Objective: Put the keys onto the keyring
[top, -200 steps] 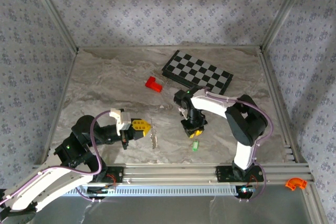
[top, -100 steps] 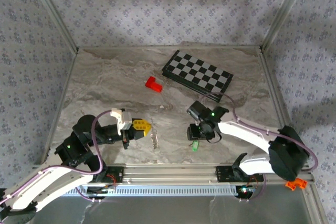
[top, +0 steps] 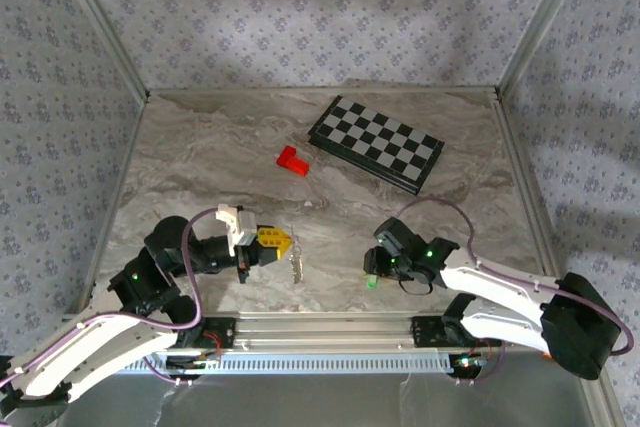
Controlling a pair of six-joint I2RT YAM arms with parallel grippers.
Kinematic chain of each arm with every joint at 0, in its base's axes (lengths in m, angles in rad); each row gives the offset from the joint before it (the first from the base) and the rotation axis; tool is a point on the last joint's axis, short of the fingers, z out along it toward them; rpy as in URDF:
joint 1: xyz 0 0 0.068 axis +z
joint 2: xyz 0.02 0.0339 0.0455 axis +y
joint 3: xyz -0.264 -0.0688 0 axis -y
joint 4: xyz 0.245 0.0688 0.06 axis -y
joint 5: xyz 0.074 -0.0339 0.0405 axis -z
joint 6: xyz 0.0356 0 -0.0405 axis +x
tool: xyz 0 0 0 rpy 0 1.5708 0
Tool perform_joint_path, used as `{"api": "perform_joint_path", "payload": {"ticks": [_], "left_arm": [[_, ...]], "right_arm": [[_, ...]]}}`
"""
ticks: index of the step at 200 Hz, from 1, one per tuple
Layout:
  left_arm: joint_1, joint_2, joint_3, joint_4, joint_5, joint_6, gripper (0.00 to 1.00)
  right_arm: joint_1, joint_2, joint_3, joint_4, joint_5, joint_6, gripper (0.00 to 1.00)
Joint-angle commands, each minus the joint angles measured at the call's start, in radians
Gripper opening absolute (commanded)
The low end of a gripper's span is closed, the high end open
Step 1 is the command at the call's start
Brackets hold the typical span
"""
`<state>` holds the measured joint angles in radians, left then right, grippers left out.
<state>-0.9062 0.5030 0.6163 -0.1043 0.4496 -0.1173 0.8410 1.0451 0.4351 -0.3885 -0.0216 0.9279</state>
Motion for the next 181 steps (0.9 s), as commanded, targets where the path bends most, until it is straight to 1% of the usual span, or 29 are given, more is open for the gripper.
{"api": "perform_joint_path", "payload": {"ticks": [1,55,132,181], "left_arm": [[-0.008,-0.001,0.051,0.03,0.017,0.002,0.0],[-0.008,0.007,0.052,0.03,0.018,0.007,0.0],[-0.008,0.003,0.047,0.032,0.019,0.005,0.0],[-0.009,-0.005,0.043,0.026,0.013,0.004,0.0]], "right_arm": [[0.009,-0.013,-0.024,0.03,0.022,0.03,0.45],[0.009,-0.015,-0.05,0.062,0.02,0.03,0.37],[0.009,-0.008,-0.053,0.073,0.017,0.028,0.21],[0.003,0.0,-0.048,0.074,0.013,0.016,0.17]]}}
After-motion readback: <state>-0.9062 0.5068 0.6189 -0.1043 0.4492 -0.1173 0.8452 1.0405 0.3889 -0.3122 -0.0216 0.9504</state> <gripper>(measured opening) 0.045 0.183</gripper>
